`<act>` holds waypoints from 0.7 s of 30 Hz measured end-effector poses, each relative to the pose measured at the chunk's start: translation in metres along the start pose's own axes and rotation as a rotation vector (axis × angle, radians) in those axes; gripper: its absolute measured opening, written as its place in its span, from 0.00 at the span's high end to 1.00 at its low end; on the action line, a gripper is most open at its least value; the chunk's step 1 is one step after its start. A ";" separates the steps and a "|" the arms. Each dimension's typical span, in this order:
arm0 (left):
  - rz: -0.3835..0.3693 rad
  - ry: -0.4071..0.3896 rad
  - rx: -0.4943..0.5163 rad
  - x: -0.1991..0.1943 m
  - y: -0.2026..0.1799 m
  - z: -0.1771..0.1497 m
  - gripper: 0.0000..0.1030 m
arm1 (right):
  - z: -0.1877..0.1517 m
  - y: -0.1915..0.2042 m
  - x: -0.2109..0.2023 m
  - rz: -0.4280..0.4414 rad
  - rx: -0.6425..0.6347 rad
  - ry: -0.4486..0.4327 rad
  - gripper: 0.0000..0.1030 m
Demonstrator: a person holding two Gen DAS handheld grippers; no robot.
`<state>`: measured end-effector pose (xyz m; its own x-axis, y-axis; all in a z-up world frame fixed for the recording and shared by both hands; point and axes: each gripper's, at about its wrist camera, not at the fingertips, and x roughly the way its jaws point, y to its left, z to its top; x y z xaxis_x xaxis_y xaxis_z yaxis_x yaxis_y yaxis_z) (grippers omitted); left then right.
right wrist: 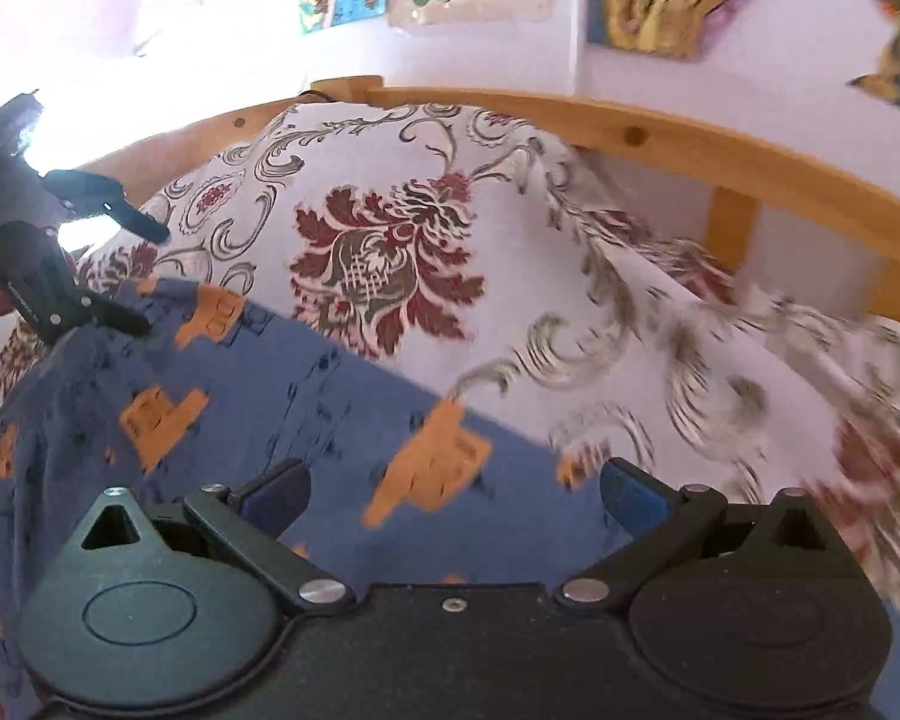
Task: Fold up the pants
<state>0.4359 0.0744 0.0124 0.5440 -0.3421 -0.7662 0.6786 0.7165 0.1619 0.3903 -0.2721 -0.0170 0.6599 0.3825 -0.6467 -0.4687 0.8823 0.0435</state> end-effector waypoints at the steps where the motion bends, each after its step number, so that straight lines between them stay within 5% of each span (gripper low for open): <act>1: -0.036 0.014 -0.006 0.006 0.006 0.002 0.00 | 0.006 -0.006 0.012 0.014 -0.006 0.017 0.01; 6: -0.086 0.057 -0.022 0.024 0.029 0.008 0.08 | 0.018 -0.026 0.051 0.007 -0.032 0.080 0.09; 9: -0.096 0.055 -0.051 0.023 0.036 0.013 0.22 | 0.018 -0.033 0.059 -0.002 -0.056 0.123 0.21; 11: -0.110 0.068 -0.046 0.023 0.036 0.015 0.46 | 0.015 -0.036 0.059 -0.006 -0.081 0.154 0.21; 15: -0.068 0.120 0.039 0.029 0.024 0.014 0.63 | 0.009 -0.039 0.062 -0.030 -0.101 0.200 0.26; 17: -0.040 0.137 0.076 0.032 0.015 0.014 0.86 | 0.007 -0.037 0.065 -0.040 -0.109 0.216 0.45; 19: -0.020 0.149 0.081 0.034 0.011 0.015 0.94 | 0.006 -0.034 0.068 -0.054 -0.121 0.218 0.78; 21: 0.008 0.146 0.087 0.034 0.006 0.017 0.98 | 0.005 -0.030 0.067 -0.069 -0.137 0.215 0.93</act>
<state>0.4668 0.0563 -0.0016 0.4761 -0.2401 -0.8460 0.7182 0.6612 0.2165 0.4513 -0.2720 -0.0574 0.5599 0.2431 -0.7921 -0.5122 0.8530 -0.1002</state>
